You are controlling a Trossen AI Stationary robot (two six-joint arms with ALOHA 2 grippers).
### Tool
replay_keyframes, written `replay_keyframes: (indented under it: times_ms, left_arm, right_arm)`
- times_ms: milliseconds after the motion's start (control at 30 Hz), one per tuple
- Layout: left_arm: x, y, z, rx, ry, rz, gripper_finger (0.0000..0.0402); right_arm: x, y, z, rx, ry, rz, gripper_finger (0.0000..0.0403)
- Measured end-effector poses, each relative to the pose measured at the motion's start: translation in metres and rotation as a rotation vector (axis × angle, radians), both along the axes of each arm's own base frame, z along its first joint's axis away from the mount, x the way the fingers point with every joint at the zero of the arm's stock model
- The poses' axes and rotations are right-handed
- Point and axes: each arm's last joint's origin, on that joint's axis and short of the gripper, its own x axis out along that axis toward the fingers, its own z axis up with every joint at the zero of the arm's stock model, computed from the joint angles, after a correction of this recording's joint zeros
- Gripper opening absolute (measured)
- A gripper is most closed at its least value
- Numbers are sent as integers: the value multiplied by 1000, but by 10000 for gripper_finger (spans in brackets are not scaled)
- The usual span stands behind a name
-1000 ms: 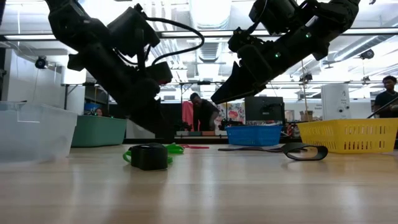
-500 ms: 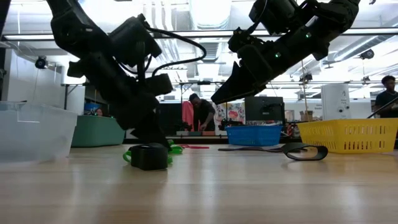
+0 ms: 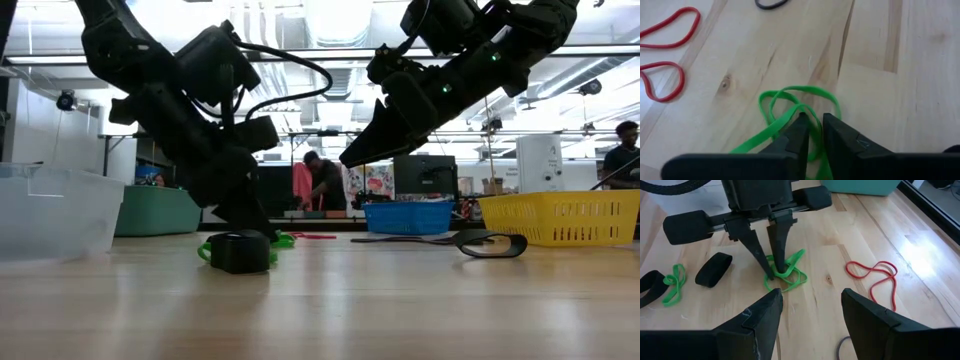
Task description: Sort rubber bands into baskets
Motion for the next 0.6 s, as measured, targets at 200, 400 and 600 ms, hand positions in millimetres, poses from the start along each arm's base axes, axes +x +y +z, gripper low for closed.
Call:
replay_keyframes:
  times_ms: [200, 400, 600]
  left_arm:
    - [0, 0, 1, 3, 1, -3, 36]
    - [-1, 0, 7, 5, -15, -6, 36]
    - [-3, 0, 22, 25, -57, -31, 32]
  right_arm:
    - [0, 0, 0, 0, 0, 0, 199]
    - [0, 0, 0, 0, 0, 0, 199]
    - [0, 0, 0, 0, 0, 0, 199]
